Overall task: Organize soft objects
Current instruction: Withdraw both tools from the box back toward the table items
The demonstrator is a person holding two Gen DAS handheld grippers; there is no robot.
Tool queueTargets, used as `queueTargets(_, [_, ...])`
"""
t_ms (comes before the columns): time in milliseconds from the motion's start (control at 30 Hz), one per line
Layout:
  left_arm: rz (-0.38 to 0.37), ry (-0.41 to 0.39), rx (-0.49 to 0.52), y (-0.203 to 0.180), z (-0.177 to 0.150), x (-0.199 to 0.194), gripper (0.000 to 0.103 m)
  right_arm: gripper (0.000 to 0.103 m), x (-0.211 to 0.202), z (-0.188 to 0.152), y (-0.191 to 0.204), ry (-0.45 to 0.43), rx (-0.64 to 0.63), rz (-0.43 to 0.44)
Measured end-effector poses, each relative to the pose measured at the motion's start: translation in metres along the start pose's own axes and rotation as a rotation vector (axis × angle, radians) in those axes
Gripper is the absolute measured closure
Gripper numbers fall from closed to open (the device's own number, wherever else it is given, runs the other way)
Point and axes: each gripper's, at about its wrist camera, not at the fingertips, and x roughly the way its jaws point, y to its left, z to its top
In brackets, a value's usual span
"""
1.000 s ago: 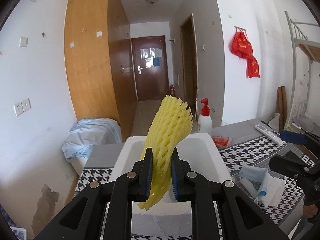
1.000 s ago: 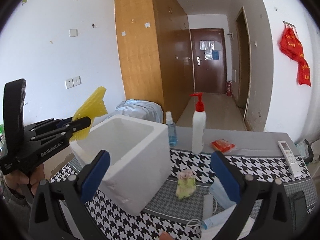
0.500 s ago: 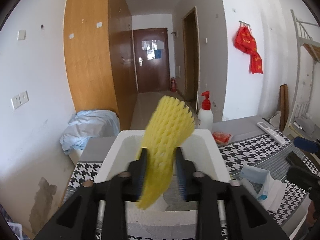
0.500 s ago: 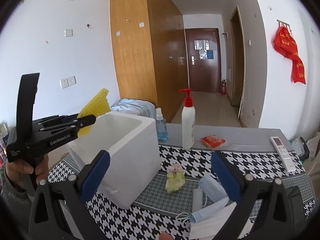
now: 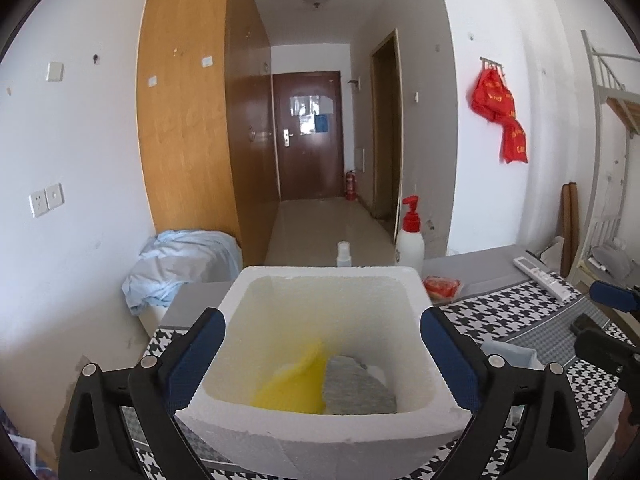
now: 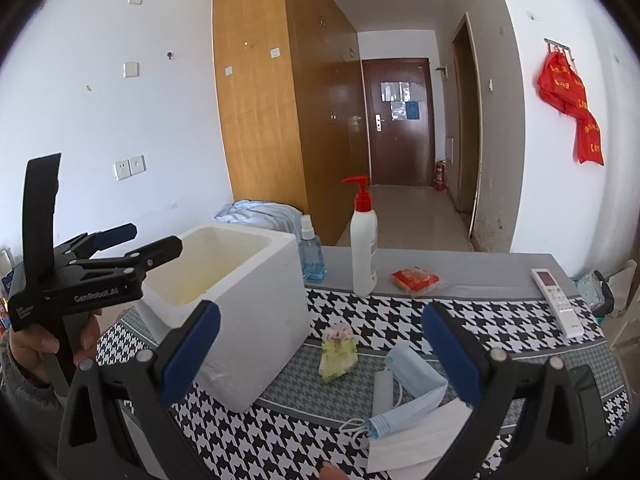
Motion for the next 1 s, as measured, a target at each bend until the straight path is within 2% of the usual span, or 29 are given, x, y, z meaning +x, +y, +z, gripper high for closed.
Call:
queueTargets(367, [-0.025,-0.112,-0.024,-0.022,0.0,-0.033,0.001,0.001,-0.019,-0.005,-0.016,-0.028,0.012,-0.042])
queueTargets(833, [-0.047,-0.138,0.02,-0.056,-0.007,-0.032,0.001,0.001,-0.044,-0.022,-0.036,-0.07,0.026,-0.127])
queueTargets(1000, [-0.081,-0.128,0.022,-0.067,-0.009,-0.028,0.001,0.001,-0.05,-0.03,-0.045,-0.071,0.045,-0.143])
